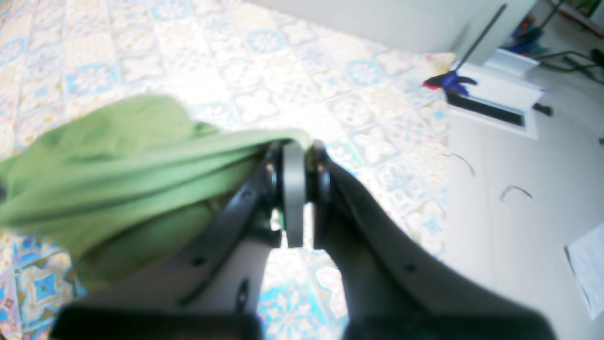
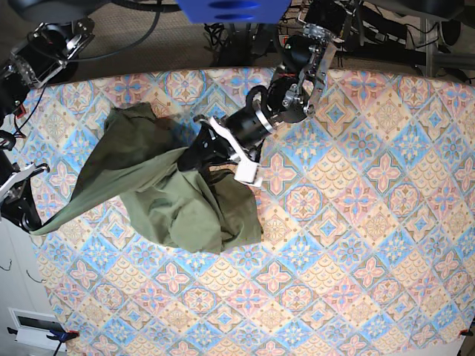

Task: Layout the t-shirt on the table in an organized manner, then fold the t-shirt properly
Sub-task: 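Drag the shirt with the left gripper away from the right gripper, stretching it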

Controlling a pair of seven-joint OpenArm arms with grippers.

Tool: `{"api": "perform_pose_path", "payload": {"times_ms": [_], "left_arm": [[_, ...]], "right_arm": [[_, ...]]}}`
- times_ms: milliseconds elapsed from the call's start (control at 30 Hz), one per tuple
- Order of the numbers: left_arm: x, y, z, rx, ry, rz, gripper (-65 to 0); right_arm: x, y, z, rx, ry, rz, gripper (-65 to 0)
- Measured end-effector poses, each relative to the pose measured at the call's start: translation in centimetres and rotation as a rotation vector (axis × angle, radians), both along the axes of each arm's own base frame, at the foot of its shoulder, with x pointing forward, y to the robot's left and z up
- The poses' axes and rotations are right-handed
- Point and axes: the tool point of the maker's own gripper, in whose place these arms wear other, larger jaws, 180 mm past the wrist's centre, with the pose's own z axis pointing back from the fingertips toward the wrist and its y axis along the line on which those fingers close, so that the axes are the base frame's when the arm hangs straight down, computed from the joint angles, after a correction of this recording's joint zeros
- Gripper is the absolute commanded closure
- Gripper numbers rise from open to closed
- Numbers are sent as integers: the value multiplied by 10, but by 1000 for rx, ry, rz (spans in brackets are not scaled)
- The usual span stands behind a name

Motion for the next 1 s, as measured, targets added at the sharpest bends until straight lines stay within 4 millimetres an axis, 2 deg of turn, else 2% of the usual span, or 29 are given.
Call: {"api": "perform_pose_path", "payload": {"times_ms": [133,167,233,300,367,467,533,633,767,1000], "left_arm": [[-10,-2,-16,147,-69,-50,-99],[-9,3,-23,202,-85,-56,-135],[-10,20,-50,341,-72,-65,-216],[-7,35,-69,431,-68,-83,-272],[6,47,-73,478,-90,-70,-306],[24,55,-74,527,-126,-55,-308],[28,54,-83,577,-140,-75,-308],[25,38,-105,673,-162,-178,-308],[35,16,-109,738,-234,-234,-309],[48,-1,-129,831,-250,-300,-309]], "right_arm": [[-8,-15,3,9,-14,-53,-5],[-12,-22,3,12,-18,-76,-5],[-19,-43,6,4,-27,-162,-5],[-20,-44,9,-1,-33,-160,-5],[-18,-40,6,8,-30,-150,-5],[-19,-40,3,7,-23,-154,-5],[-22,-43,-1,-2,-5,-163,-5],[-24,-46,-6,-11,17,-178,-5],[-22,-35,-14,41,8,-164,-5],[-23,-38,-15,32,16,-170,-5]]}}
